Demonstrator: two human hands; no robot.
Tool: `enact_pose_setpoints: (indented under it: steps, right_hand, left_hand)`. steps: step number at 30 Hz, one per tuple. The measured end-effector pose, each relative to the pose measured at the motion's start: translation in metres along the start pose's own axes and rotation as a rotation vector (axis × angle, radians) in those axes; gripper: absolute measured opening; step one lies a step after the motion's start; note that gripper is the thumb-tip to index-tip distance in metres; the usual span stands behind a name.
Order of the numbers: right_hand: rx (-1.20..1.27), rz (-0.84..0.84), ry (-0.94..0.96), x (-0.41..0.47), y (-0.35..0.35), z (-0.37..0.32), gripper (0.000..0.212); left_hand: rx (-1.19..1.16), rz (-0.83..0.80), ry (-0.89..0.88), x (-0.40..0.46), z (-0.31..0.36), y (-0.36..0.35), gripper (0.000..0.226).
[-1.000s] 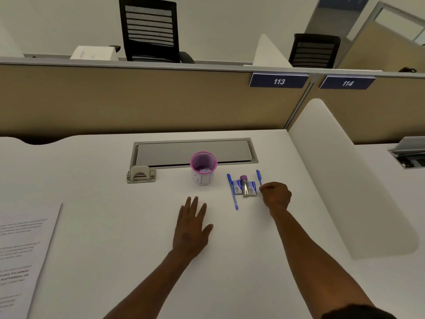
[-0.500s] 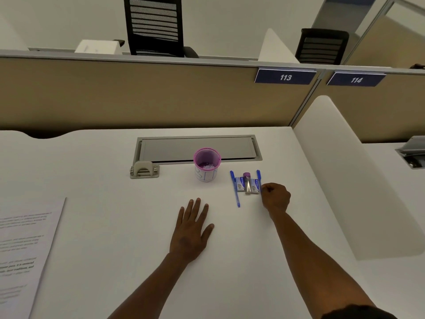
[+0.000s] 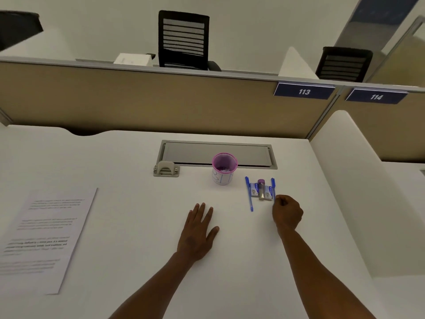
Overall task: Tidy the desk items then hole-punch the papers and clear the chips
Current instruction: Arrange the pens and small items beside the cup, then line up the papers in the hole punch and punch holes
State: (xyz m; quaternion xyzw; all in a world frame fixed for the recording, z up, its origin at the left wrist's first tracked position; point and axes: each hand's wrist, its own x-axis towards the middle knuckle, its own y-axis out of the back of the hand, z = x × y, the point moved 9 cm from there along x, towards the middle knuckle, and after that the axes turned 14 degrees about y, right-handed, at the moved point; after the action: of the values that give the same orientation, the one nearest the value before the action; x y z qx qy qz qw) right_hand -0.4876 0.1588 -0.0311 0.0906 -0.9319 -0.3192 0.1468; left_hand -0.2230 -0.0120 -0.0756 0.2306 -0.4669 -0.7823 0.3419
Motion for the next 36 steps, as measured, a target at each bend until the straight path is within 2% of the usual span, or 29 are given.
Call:
enact_pose_setpoints:
  steps: [5,8,13,23,28,31,36]
  right_hand:
    - [0.022,-0.053,0.132,-0.038,-0.008,-0.033,0.012]
    - [0.085,-0.14,0.211,-0.079,-0.023,-0.055,0.008]
    - [0.209,-0.271,0.252,-0.143,-0.049,-0.084,0.007]
    - [0.332,-0.615,0.295,-0.249,-0.092,-0.143,0.008]
    - [0.379,-0.845,0.25,-0.297,-0.13,-0.178,0.008]
    - [0.394,-0.932,0.243,-0.321,-0.155,-0.209,0.013]
    - [0.41,-1.023,0.221,-0.357,-0.203,-0.262,0.02]
  left_hand:
    - [-0.053,0.076,0.044,-0.024,-0.015,0.018,0.062]
    - [-0.098,0.121,0.093,-0.045,-0.028,0.03,0.061]
    - [-0.151,0.217,0.166,-0.08,-0.055,0.051,0.053]
    - [-0.259,0.376,0.339,-0.146,-0.115,0.102,0.055]
    - [-0.37,0.482,0.492,-0.181,-0.173,0.155,0.043]
    - [-0.428,0.558,0.558,-0.193,-0.217,0.192,0.028]
    - [-0.577,0.637,0.771,-0.203,-0.307,0.232,0.016]
